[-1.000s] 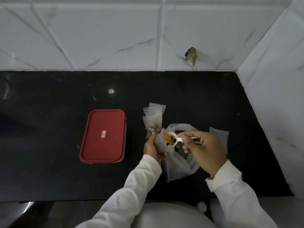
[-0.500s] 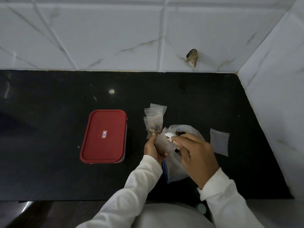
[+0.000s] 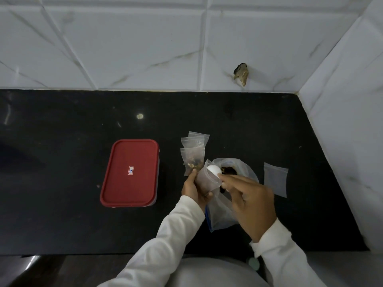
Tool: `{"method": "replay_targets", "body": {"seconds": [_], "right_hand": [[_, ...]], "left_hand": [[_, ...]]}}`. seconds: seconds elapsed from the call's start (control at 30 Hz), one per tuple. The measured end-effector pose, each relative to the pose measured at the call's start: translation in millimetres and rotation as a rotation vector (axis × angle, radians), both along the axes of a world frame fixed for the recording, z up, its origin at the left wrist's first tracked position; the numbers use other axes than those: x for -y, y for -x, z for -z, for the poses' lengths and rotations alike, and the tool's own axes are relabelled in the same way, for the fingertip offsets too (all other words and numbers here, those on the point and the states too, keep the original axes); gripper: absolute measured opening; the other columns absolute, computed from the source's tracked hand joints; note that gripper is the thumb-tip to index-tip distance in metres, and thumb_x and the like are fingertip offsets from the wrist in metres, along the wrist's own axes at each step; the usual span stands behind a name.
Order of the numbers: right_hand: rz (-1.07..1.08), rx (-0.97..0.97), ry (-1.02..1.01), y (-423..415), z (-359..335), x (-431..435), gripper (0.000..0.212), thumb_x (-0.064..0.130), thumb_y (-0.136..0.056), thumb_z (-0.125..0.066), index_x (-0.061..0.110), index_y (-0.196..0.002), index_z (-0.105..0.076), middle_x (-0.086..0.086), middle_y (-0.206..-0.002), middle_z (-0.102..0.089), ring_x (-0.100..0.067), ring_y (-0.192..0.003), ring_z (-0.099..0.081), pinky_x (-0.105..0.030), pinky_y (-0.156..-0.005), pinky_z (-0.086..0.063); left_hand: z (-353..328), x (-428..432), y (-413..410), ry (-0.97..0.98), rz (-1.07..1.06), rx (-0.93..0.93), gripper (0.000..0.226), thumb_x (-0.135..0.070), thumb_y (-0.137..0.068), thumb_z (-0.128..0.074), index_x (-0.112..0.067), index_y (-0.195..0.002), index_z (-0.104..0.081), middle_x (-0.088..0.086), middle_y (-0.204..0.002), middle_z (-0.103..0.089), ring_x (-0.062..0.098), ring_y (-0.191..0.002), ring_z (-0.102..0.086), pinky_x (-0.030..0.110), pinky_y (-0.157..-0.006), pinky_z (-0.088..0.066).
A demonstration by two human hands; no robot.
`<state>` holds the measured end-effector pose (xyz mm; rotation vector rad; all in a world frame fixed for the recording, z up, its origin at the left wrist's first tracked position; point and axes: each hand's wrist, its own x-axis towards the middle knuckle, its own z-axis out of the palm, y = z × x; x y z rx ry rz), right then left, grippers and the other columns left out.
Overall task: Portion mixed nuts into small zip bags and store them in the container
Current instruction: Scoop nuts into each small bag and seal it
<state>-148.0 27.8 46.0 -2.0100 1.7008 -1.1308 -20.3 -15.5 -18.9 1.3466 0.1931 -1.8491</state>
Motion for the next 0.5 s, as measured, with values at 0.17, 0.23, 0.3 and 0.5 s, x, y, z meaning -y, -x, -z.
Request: {"method": "replay_targets", "body": {"seconds": [0.17, 0.23, 0.3, 0.5], "right_hand": [[0.114, 0.396, -0.251, 15, -19, -7, 0.02, 0.013, -0.089, -0.066, 0.018, -0.107, -0.073, 0.008, -0.093, -0.074, 0.0, -0.086, -0.069, -0.013, -0.077, -0.053], [0.204, 0.325, -0.267, 28, -11, -5, 0.019, 0.014, -0.091, -0.063, 0.02, -0.107, -0.071, 0.008, -0.095, -0.072, 0.002, -0.087, -0.067, -0.011, -0.075, -0.052], [0.246, 0.17, -0.294, 43, 5, -2, 0.018, 0.018, -0.093, -0.06, 0.019, -0.108, -0.07, 0.003, -0.099, -0.07, 0.001, -0.087, -0.064, -0.009, -0.072, -0.048], [0.148, -0.009, -0.483, 52, 45, 9, 0.022, 0.019, -0.098, -0.053, 0.014, -0.112, -0.07, -0.002, -0.105, -0.069, -0.002, -0.088, -0.057, -0.001, -0.069, -0.037]], "left_hand": [[5, 1, -5, -0.032, 0.016, -0.008, 0.044, -0.046, -0.092, -0.057, -0.019, -0.126, -0.061, 0.014, -0.121, -0.065, 0.027, -0.081, -0.066, 0.023, -0.042, -0.049], [8, 1, -9, -0.037, 0.001, -0.013, 0.044, -0.046, -0.092, -0.056, -0.021, -0.127, -0.06, 0.014, -0.122, -0.064, 0.026, -0.081, -0.065, 0.022, -0.041, -0.048], [11, 2, -13, -0.035, -0.026, -0.028, 0.044, -0.045, -0.092, -0.056, -0.021, -0.129, -0.059, 0.012, -0.116, -0.065, 0.025, -0.08, -0.064, 0.022, -0.04, -0.048], [17, 5, -15, -0.056, -0.074, -0.039, 0.042, -0.043, -0.093, -0.055, -0.021, -0.129, -0.06, 0.01, -0.099, -0.066, 0.021, -0.067, -0.063, 0.022, -0.04, -0.046]]}}
